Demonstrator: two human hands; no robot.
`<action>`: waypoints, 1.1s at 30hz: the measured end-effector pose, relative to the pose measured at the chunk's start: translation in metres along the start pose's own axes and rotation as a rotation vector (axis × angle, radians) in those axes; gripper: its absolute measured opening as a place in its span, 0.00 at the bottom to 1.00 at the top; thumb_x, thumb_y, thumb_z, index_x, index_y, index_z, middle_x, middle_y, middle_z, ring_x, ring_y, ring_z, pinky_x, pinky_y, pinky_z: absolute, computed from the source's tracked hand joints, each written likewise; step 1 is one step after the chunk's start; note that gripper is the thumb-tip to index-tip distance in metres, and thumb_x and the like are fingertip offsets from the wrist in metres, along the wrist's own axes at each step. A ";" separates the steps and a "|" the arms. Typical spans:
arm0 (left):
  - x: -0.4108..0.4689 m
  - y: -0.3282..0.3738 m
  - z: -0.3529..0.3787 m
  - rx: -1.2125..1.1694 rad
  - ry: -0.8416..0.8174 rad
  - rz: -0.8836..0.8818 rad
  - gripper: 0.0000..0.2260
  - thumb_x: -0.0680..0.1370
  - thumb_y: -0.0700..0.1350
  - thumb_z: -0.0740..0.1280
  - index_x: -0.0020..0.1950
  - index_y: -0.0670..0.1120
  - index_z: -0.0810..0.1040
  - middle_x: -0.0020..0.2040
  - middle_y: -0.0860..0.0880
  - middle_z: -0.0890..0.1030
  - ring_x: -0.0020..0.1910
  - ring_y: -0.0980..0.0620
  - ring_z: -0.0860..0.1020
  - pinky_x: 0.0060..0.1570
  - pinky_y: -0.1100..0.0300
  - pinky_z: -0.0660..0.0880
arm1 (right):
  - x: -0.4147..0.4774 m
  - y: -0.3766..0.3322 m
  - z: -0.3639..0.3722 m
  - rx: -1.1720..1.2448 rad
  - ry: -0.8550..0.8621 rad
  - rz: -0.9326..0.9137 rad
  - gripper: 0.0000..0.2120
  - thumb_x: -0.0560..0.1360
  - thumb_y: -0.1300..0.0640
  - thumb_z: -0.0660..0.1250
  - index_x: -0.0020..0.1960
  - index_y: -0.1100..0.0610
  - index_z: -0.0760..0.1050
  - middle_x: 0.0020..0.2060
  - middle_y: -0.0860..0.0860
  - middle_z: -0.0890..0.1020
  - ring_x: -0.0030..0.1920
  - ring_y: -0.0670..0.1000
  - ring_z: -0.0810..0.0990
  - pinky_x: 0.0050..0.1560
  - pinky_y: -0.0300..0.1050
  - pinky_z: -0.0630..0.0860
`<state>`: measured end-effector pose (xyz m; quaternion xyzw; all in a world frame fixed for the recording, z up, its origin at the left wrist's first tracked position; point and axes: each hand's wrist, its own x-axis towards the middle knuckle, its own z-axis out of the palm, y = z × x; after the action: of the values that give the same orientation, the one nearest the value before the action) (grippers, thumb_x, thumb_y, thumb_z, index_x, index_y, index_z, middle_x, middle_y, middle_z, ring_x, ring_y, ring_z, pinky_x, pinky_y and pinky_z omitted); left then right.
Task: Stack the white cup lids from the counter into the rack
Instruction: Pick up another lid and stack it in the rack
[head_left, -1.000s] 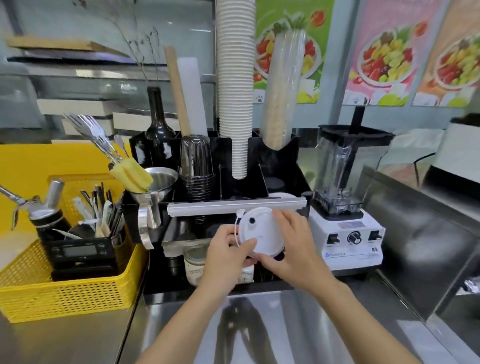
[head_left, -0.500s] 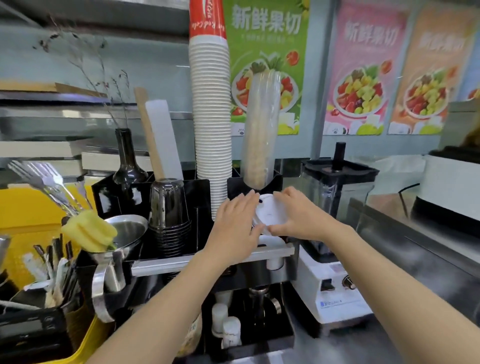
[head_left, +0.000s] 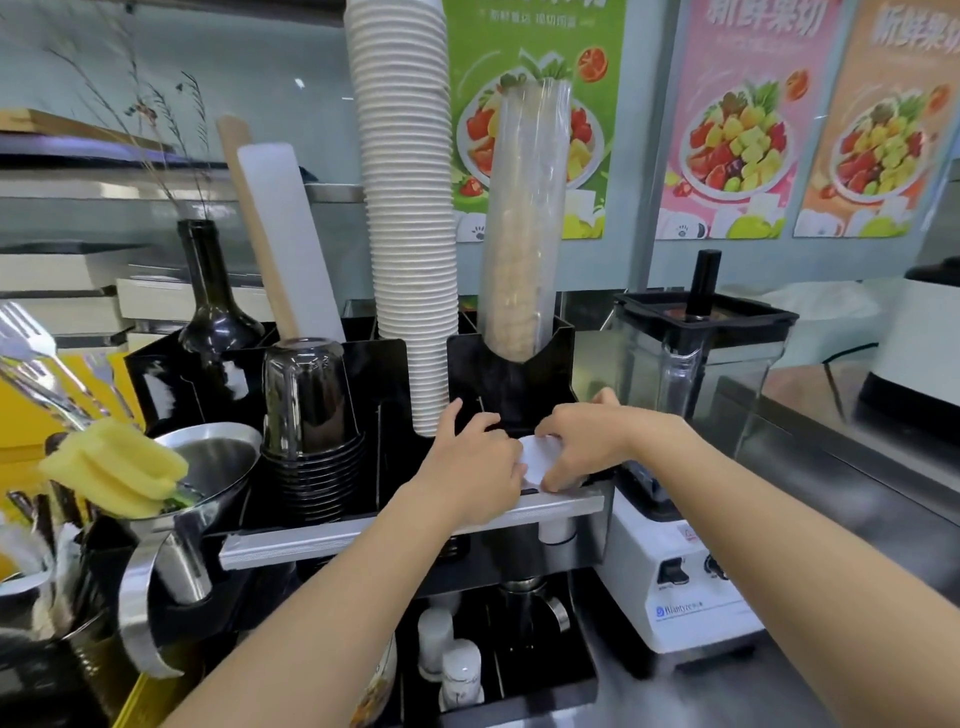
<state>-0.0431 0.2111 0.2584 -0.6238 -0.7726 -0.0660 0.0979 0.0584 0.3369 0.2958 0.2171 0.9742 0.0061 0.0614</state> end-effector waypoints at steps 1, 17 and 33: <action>0.002 0.001 -0.001 0.028 -0.045 0.002 0.15 0.78 0.46 0.51 0.54 0.43 0.75 0.58 0.49 0.77 0.73 0.49 0.56 0.70 0.43 0.37 | 0.002 -0.001 0.000 0.020 -0.035 -0.001 0.15 0.65 0.41 0.66 0.40 0.52 0.70 0.33 0.46 0.73 0.36 0.46 0.70 0.54 0.53 0.58; 0.018 0.005 -0.006 0.128 -0.219 0.025 0.09 0.73 0.43 0.56 0.47 0.43 0.74 0.51 0.46 0.78 0.60 0.48 0.65 0.64 0.50 0.59 | 0.016 -0.010 -0.004 0.126 -0.242 0.003 0.30 0.68 0.53 0.69 0.68 0.50 0.65 0.35 0.40 0.69 0.39 0.46 0.71 0.39 0.40 0.67; 0.026 0.011 -0.013 0.181 -0.390 -0.045 0.11 0.75 0.45 0.54 0.51 0.45 0.74 0.60 0.48 0.74 0.65 0.48 0.60 0.69 0.45 0.51 | 0.022 -0.007 0.004 0.126 -0.266 0.001 0.27 0.70 0.55 0.67 0.67 0.44 0.67 0.34 0.48 0.77 0.36 0.46 0.74 0.38 0.40 0.68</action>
<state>-0.0370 0.2354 0.2765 -0.5961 -0.7933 0.1236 0.0005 0.0357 0.3398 0.2892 0.2199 0.9558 -0.0838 0.1763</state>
